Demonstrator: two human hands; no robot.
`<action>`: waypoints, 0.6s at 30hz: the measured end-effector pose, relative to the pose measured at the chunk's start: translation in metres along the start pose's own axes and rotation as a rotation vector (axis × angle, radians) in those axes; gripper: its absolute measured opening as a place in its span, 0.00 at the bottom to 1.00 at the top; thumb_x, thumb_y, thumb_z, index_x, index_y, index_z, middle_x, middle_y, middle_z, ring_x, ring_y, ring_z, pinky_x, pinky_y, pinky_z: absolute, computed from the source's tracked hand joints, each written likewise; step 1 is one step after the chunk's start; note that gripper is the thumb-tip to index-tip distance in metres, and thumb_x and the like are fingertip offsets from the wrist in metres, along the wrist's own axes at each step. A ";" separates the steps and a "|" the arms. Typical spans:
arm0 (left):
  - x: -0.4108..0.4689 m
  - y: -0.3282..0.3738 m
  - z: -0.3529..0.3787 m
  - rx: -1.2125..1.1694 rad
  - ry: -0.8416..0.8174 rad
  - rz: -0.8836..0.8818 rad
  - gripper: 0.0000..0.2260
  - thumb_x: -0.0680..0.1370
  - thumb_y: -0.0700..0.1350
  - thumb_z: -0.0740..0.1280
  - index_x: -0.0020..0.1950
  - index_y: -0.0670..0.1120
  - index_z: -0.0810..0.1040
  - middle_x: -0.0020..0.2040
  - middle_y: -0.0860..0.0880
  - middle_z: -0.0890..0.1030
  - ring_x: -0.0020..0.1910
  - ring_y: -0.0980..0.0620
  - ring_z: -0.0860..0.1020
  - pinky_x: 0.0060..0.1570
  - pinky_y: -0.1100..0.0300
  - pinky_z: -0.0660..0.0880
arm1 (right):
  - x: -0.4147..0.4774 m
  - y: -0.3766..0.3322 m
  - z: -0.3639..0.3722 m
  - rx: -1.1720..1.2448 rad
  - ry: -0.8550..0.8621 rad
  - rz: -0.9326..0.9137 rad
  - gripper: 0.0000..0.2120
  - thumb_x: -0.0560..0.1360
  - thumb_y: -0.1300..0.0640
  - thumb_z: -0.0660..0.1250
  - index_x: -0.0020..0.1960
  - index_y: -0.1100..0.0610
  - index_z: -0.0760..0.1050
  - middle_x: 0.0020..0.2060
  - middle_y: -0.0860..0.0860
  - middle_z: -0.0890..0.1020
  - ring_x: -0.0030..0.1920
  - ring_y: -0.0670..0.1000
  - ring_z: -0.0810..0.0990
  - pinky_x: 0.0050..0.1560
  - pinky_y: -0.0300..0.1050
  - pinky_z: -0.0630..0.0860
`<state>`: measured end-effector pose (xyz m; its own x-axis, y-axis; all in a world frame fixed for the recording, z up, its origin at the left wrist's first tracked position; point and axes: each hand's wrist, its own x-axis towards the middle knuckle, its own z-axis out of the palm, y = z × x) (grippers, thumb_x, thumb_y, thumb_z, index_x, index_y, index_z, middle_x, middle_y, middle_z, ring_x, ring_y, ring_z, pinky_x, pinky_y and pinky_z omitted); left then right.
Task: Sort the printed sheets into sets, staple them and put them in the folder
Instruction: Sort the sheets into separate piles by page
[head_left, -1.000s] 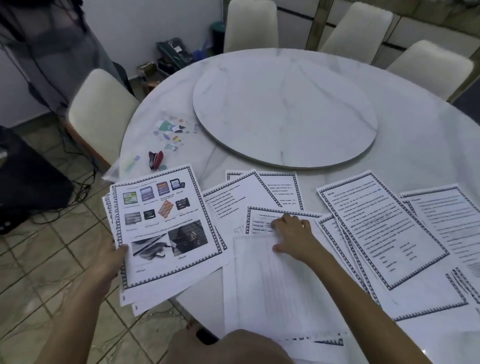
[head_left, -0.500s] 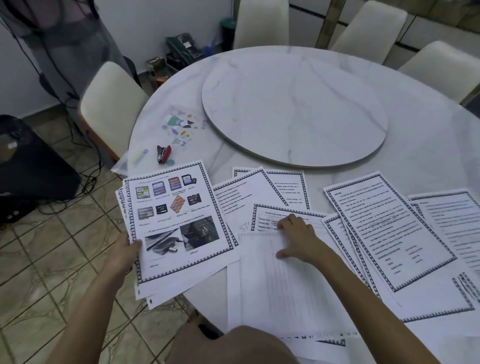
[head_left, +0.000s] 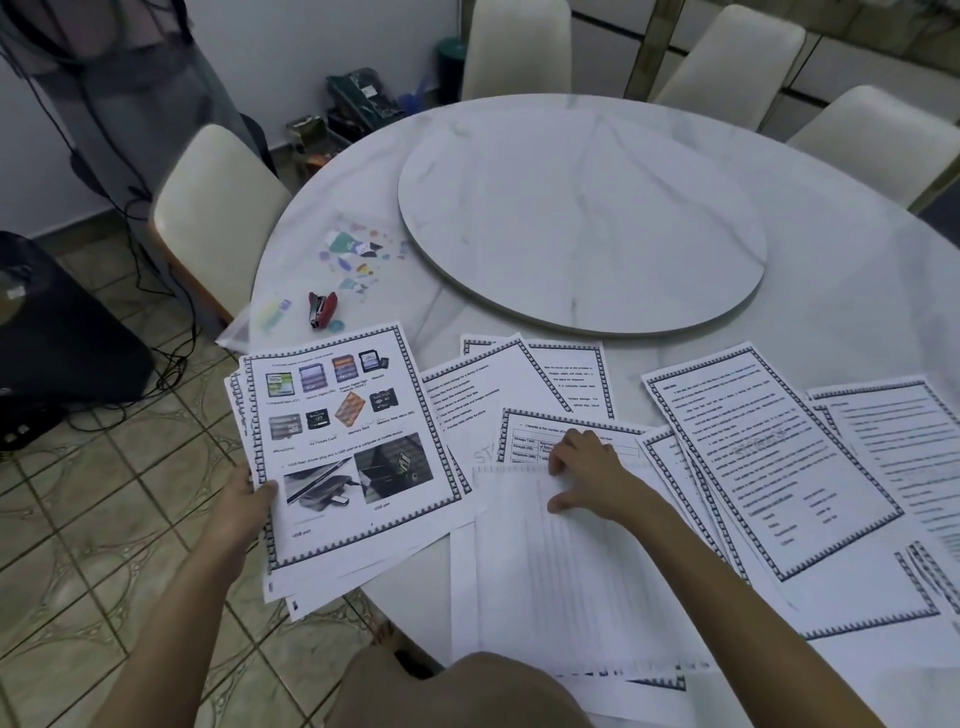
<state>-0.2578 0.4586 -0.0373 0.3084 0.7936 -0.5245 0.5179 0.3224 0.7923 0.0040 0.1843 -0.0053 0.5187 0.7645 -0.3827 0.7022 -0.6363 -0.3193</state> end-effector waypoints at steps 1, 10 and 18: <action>-0.001 0.000 0.000 0.002 -0.002 -0.001 0.19 0.81 0.37 0.55 0.72 0.43 0.62 0.68 0.40 0.70 0.64 0.39 0.70 0.54 0.50 0.67 | -0.001 0.000 0.001 0.028 0.016 -0.007 0.20 0.65 0.52 0.74 0.52 0.52 0.69 0.52 0.48 0.67 0.54 0.48 0.63 0.51 0.41 0.62; -0.003 -0.001 0.000 -0.002 -0.012 0.001 0.19 0.81 0.37 0.55 0.72 0.43 0.62 0.69 0.40 0.69 0.65 0.38 0.69 0.60 0.47 0.67 | -0.010 -0.001 0.013 0.150 0.104 0.008 0.28 0.68 0.56 0.73 0.65 0.59 0.68 0.62 0.52 0.69 0.63 0.51 0.65 0.55 0.32 0.58; -0.009 0.004 0.001 -0.014 -0.004 0.003 0.19 0.81 0.36 0.54 0.72 0.43 0.62 0.70 0.40 0.69 0.66 0.38 0.69 0.63 0.45 0.66 | -0.010 0.001 0.016 0.161 0.107 0.023 0.28 0.67 0.56 0.73 0.64 0.59 0.69 0.62 0.52 0.70 0.63 0.50 0.66 0.54 0.31 0.58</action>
<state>-0.2578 0.4518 -0.0298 0.3131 0.7925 -0.5234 0.5057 0.3274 0.7982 -0.0082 0.1750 -0.0156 0.5888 0.7506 -0.2998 0.6067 -0.6555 -0.4497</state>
